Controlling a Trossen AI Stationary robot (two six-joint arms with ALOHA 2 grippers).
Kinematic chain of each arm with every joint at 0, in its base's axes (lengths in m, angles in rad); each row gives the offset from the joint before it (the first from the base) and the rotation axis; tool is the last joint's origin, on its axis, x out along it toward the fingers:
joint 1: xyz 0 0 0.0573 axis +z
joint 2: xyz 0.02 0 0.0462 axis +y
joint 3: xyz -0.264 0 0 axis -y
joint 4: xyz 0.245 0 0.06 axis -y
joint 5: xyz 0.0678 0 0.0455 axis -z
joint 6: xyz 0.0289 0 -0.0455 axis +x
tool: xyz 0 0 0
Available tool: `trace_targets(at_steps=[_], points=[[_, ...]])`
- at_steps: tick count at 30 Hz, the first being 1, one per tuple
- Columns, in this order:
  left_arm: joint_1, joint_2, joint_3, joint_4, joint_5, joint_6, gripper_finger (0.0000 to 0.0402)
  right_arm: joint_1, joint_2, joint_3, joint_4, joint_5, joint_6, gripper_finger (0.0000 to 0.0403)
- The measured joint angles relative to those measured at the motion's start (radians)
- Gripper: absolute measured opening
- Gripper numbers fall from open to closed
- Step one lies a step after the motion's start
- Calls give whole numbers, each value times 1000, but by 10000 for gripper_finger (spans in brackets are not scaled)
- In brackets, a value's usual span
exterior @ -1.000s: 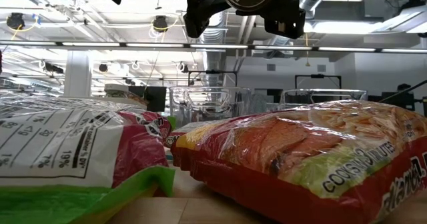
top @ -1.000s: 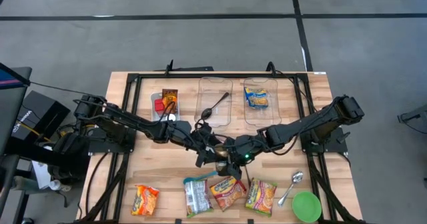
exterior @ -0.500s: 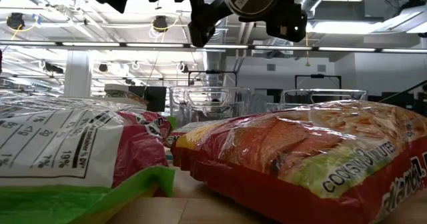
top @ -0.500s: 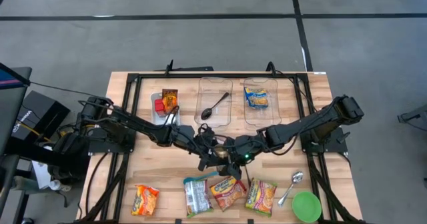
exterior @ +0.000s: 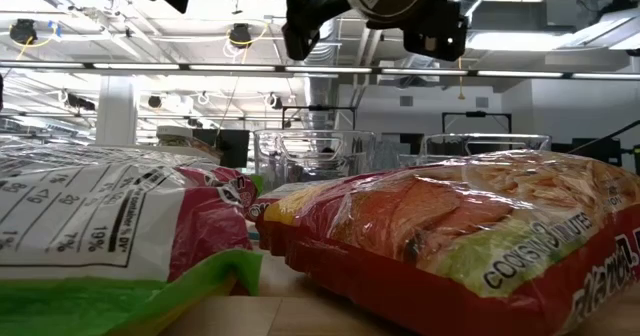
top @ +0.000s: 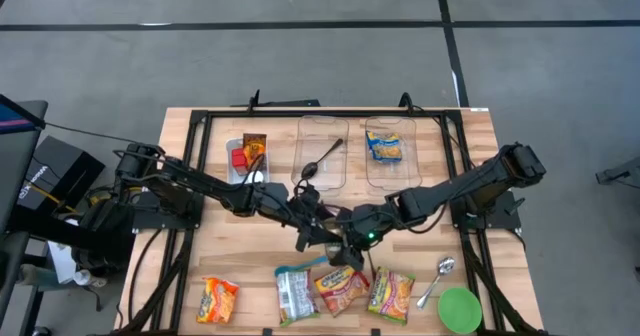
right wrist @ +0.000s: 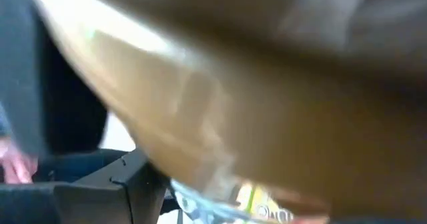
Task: Pick & Place Food Item
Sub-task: Put the gold seasoning bottle into the white bin
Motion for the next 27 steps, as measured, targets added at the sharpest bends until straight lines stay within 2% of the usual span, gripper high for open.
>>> trace_targets(at_steps=[6,12,18,27], points=[[1,0,0,-2,3,-4,276,-1,0,0,5,5,-1,282],[0,0,0,-2,4,-7,286,-1,0,0,7,6,-1,282],[0,0,0,-3,4,-11,272,-1,0,0,8,6,-1,282],[0,0,1,-3,4,-12,275,-1,0,-1,8,6,-1,282]])
